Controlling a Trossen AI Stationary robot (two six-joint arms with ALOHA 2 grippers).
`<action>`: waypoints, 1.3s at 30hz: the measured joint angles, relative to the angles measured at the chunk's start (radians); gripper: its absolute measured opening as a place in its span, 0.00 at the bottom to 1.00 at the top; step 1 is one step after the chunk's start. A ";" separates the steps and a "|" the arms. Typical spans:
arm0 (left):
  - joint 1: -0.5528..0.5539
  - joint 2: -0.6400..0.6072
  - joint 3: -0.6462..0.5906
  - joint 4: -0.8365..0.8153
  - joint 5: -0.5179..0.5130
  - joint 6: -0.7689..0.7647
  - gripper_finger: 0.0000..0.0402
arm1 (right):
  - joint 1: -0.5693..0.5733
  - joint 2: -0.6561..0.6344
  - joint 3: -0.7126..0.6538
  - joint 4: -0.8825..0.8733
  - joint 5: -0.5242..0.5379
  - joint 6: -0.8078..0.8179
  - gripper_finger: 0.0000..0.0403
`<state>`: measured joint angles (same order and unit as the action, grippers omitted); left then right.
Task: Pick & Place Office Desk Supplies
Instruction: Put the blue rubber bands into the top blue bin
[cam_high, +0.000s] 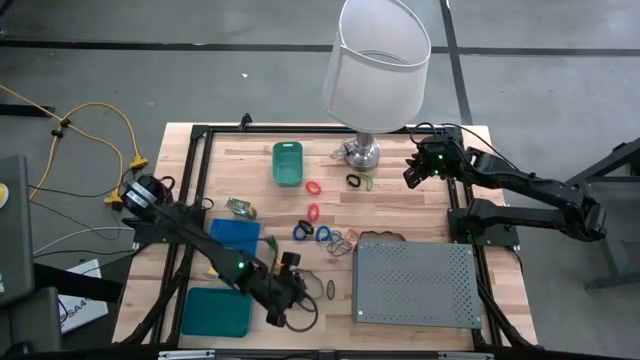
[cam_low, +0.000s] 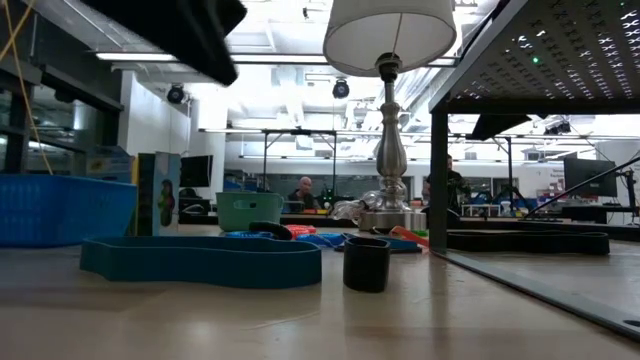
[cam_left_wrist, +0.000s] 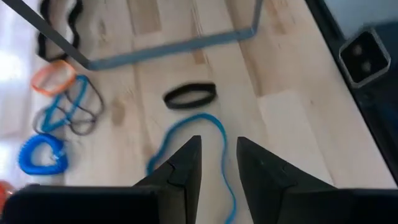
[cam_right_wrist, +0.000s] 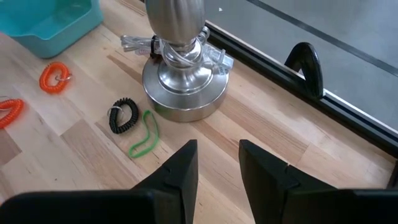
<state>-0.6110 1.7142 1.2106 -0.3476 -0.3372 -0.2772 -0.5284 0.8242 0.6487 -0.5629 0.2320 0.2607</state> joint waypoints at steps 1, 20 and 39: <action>-0.008 0.009 0.000 0.002 0.000 -0.014 0.24 | 0.000 0.000 0.000 0.000 0.000 0.000 0.26; -0.025 0.132 0.000 -0.018 0.033 -0.136 0.24 | 0.000 0.000 0.000 0.003 0.000 0.000 0.26; 0.008 0.147 -0.001 -0.070 0.094 -0.225 0.24 | 0.000 0.000 0.000 0.007 0.000 0.000 0.26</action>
<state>-0.6030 1.8611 1.2098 -0.4175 -0.2436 -0.5019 -0.5285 0.8238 0.6487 -0.5560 0.2317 0.2604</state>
